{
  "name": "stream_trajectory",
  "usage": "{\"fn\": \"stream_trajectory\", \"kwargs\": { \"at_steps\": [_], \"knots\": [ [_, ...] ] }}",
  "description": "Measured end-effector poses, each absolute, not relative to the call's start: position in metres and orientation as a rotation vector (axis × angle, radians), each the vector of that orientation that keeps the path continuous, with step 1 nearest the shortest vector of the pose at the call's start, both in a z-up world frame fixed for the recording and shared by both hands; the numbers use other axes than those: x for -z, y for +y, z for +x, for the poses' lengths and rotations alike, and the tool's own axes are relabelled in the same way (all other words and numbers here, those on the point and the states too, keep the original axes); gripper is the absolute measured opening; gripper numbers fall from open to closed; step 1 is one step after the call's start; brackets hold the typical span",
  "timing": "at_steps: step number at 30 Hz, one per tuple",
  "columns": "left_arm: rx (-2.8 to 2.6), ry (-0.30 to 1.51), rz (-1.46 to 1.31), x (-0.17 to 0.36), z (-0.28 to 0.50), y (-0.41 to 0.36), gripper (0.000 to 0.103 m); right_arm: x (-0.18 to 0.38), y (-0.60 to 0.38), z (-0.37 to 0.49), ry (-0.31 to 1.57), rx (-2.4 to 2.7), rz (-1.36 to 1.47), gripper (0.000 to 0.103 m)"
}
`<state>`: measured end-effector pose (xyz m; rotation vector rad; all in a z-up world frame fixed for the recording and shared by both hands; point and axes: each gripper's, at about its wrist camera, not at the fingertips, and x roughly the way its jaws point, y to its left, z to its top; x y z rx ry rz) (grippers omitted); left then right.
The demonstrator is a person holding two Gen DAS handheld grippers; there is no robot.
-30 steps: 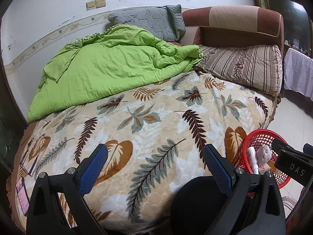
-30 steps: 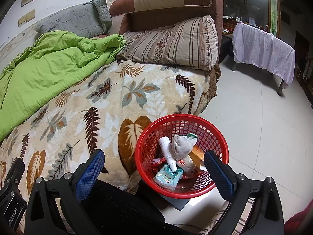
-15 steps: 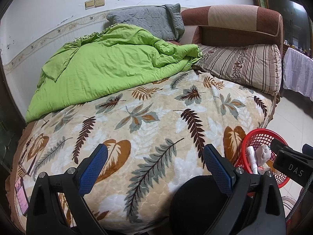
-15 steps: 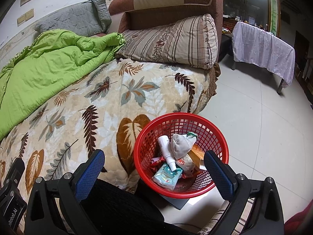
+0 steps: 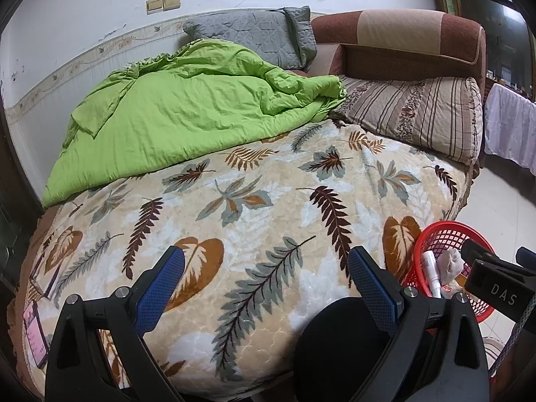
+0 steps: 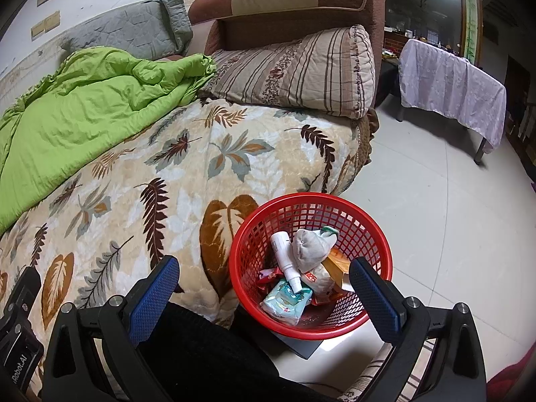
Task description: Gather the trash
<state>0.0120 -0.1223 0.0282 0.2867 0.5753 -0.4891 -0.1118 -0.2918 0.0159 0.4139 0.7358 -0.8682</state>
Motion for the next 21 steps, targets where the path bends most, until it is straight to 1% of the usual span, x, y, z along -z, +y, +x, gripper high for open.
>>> {"fn": "stream_trajectory", "kwargs": {
  "at_steps": [6,10,12,15,18,20,21],
  "knots": [
    [0.448,0.623,0.252,-0.014,0.025,-0.119,0.097,-0.016,-0.288,-0.089,0.744,0.807,0.349,0.102],
    [0.344,0.711,0.168,0.003,0.061,-0.092,0.097,-0.025,-0.281,-0.039,0.737,0.717,0.234,0.102],
    [0.241,0.749,0.153,0.013,0.085,-0.075,0.097,-0.024,-0.277,-0.001,0.765,0.659,0.200,0.103],
    [0.072,0.827,0.171,0.035,0.123,-0.052,0.097,-0.005,-0.263,0.066,0.818,0.572,0.130,0.102],
    [0.034,0.913,0.143,0.054,0.155,-0.033,0.097,0.033,-0.245,0.137,0.955,0.443,0.070,0.102],
    [0.007,0.967,0.114,0.071,0.177,-0.019,0.097,0.064,-0.234,0.180,1.043,0.397,0.044,0.096],
    [0.002,0.985,0.100,0.077,0.187,-0.012,0.097,0.073,-0.231,0.193,1.055,0.379,0.045,0.096]
  ]
}}
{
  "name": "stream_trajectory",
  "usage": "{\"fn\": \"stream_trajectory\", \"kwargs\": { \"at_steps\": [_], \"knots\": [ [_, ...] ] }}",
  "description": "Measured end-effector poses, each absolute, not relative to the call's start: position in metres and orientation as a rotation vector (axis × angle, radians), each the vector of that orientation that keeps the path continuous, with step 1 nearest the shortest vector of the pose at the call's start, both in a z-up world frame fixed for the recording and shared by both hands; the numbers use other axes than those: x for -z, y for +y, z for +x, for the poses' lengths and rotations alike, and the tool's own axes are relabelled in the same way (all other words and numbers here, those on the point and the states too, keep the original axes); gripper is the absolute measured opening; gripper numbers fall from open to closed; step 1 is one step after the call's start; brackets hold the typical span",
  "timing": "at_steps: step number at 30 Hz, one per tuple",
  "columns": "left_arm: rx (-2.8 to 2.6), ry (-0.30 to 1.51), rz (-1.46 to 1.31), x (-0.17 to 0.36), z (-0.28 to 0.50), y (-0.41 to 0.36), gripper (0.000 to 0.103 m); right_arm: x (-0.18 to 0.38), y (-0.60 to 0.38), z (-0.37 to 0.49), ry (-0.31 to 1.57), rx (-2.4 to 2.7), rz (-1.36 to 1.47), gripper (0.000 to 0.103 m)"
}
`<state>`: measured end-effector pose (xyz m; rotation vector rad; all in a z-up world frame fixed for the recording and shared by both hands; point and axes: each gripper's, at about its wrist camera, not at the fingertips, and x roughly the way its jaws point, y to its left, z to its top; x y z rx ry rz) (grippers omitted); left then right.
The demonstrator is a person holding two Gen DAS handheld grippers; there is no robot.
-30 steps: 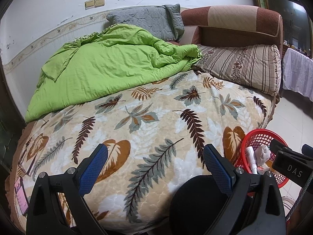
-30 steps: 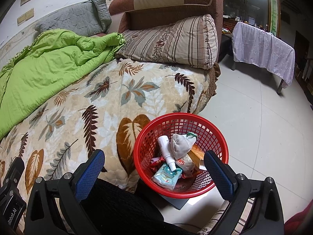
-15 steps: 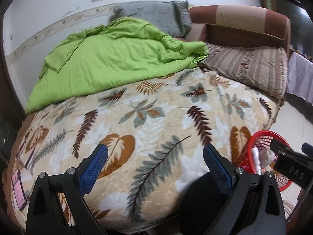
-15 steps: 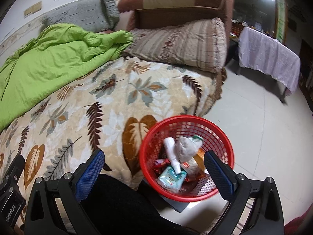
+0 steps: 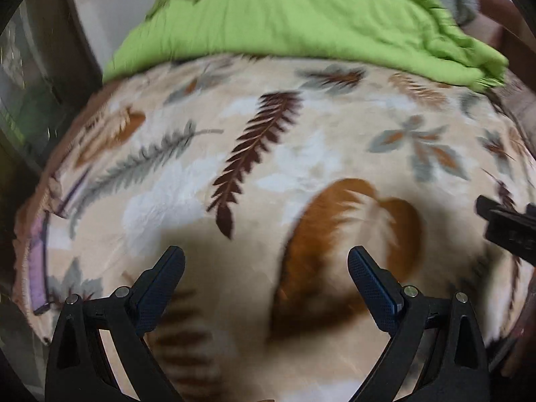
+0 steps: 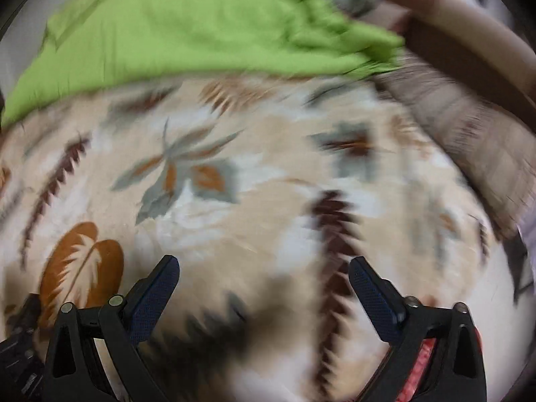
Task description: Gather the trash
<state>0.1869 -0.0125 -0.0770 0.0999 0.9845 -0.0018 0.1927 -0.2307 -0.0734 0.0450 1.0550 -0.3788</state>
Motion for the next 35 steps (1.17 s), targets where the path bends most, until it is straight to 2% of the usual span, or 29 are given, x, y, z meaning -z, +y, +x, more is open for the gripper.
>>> {"fn": "stream_trajectory", "kwargs": {
  "at_steps": [4,5,8,16,35],
  "knots": [
    [-0.037,1.081,0.001,0.103,0.227,0.014,0.097,0.107,-0.213,0.237,1.069,0.344,-0.024,0.098],
    [-0.043,1.072,-0.009,0.103,0.231,0.015,0.097,0.107,-0.208,0.241,1.016,0.350,-0.042,0.102],
    [-0.053,1.034,0.032,0.104,0.236,0.008,0.103,0.113,-0.204,0.247,1.006,0.376,-0.071,0.103],
    [-0.031,0.989,0.031,0.111,0.250,0.010,0.103,0.120,-0.222,0.244,0.967,0.325,0.156,0.103],
    [-0.026,0.969,0.030,0.112,0.262,0.013,0.103,0.121,-0.224,0.246,0.973,0.329,0.138,0.103]
  ]
}}
